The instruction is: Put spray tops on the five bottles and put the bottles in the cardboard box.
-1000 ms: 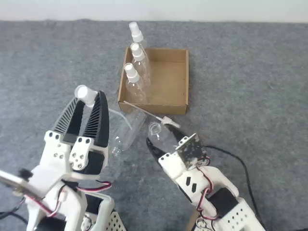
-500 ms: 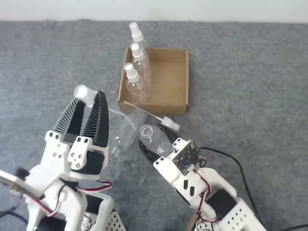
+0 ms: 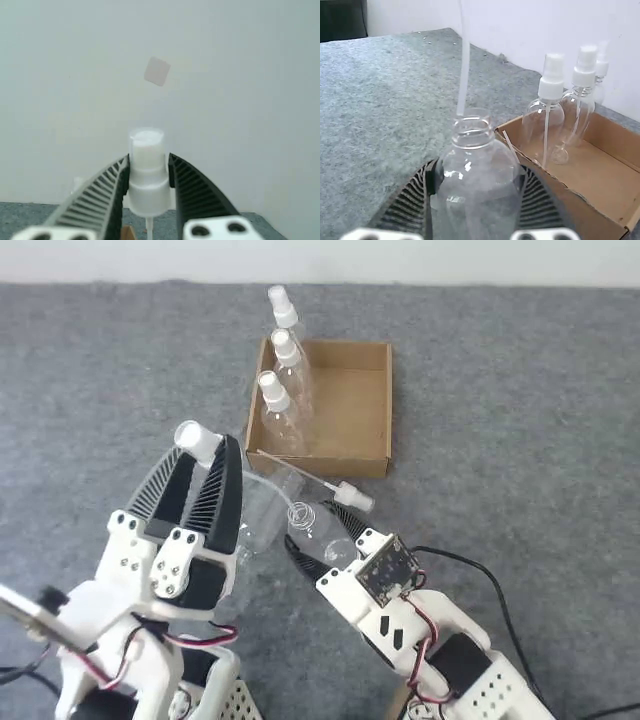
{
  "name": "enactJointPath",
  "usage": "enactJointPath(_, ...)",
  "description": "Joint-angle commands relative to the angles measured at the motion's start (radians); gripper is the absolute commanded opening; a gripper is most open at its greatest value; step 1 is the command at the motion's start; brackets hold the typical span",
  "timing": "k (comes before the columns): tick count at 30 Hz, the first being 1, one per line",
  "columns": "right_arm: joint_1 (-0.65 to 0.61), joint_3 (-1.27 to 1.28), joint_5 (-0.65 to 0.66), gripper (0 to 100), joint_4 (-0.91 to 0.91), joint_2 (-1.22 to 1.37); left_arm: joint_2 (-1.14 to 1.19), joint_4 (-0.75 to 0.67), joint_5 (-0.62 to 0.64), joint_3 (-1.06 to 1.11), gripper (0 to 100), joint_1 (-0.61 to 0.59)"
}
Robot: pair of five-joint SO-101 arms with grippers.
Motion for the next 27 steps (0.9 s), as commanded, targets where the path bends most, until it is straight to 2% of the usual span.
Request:
enactJointPath(1,-0.012,0.023,0.014,1.9,-0.028,-0.022,-0.005,-0.037,0.005,-0.016,1,0.008)
enactJointPath(21,-0.005,0.023,0.014,1.9,-0.03,-0.022,-0.005,0.0,-0.017,0.064,1,0.017)
enactJointPath(24,-0.005,0.023,0.014,1.9,-0.031,-0.022,-0.005,0.025,-0.029,0.082,1,0.06)
enactJointPath(27,-0.005,0.023,0.014,1.9,-0.033,-0.022,-0.005,0.018,-0.094,0.125,1,0.123)
